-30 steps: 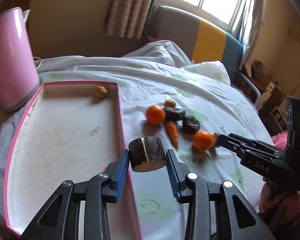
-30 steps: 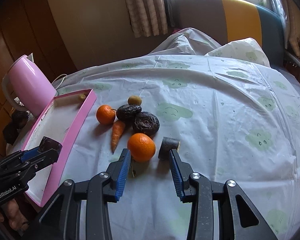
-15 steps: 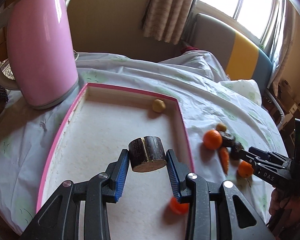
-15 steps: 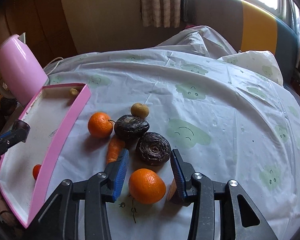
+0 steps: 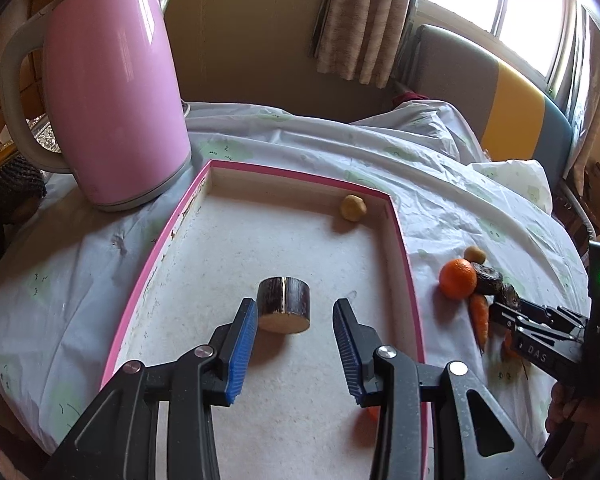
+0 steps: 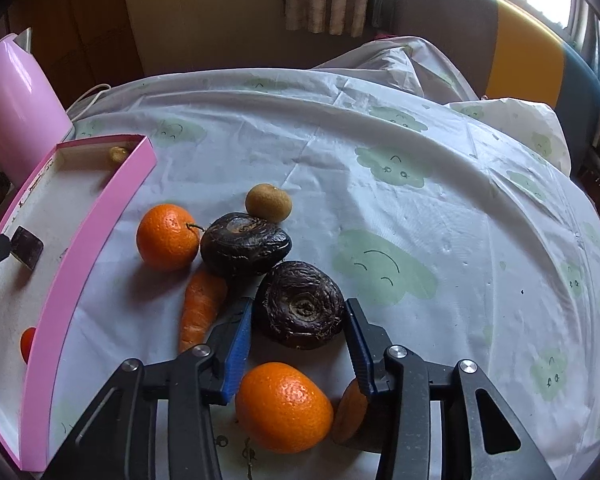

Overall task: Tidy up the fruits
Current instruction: 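Grasp the dark round beet with the right tool and drop it in the tray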

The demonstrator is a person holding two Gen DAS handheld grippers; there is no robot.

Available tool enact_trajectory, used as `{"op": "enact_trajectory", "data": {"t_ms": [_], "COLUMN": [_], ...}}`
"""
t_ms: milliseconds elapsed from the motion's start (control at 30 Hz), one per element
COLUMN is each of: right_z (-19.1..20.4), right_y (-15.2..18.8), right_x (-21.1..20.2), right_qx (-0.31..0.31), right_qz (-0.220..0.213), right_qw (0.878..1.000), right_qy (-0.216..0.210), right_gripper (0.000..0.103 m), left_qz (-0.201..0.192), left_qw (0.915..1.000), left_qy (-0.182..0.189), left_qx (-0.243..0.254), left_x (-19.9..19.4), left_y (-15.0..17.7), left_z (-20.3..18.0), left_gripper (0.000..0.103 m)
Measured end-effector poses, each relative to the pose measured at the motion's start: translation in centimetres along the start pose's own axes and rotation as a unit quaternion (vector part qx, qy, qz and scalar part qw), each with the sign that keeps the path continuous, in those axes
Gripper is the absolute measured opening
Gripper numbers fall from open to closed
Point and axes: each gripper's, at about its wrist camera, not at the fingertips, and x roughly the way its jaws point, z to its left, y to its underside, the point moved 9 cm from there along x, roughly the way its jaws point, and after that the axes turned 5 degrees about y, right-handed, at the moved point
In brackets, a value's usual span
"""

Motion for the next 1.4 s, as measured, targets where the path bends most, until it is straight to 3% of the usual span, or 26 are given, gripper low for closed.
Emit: {"op": "enact_trajectory", "data": {"t_ms": [333, 633, 933, 1267, 1400], "right_z": [-0.5, 1.8, 7.4, 16.0, 18.5], "right_y": [-0.9, -1.0, -0.3, 0.1, 0.5], "right_x": [-2.9, -5.4, -6.6, -8.0, -8.4], "right_qx": [0.034, 0.028, -0.011, -0.077, -0.100], "right_qz": [-0.048, -0.071, -0.066, -0.056, -0.055], "right_qw": [0.998, 0.996, 0.992, 0.976, 0.971], "right_qy": [-0.010, -0.045, -0.110, -0.194, -0.209], "right_gripper": [0.045, 0.045, 0.045, 0.045, 0.046], "left_qz": [-0.006, -0.009, -0.015, -0.055, -0.060], "left_qw": [0.9998, 0.9997, 0.9997, 0.9976, 0.9967], "left_qy": [0.015, 0.018, 0.017, -0.020, -0.025], "left_qx": [0.015, 0.016, 0.002, -0.038, -0.047], "left_x": [-2.1, -3.1, -3.9, -6.0, -6.4], "left_y": [1.5, 2.1, 2.5, 1.3, 1.1], "left_z": [-1.7, -1.5, -0.6, 3.7, 4.6], "left_gripper": [0.040, 0.040, 0.040, 0.040, 0.040]}}
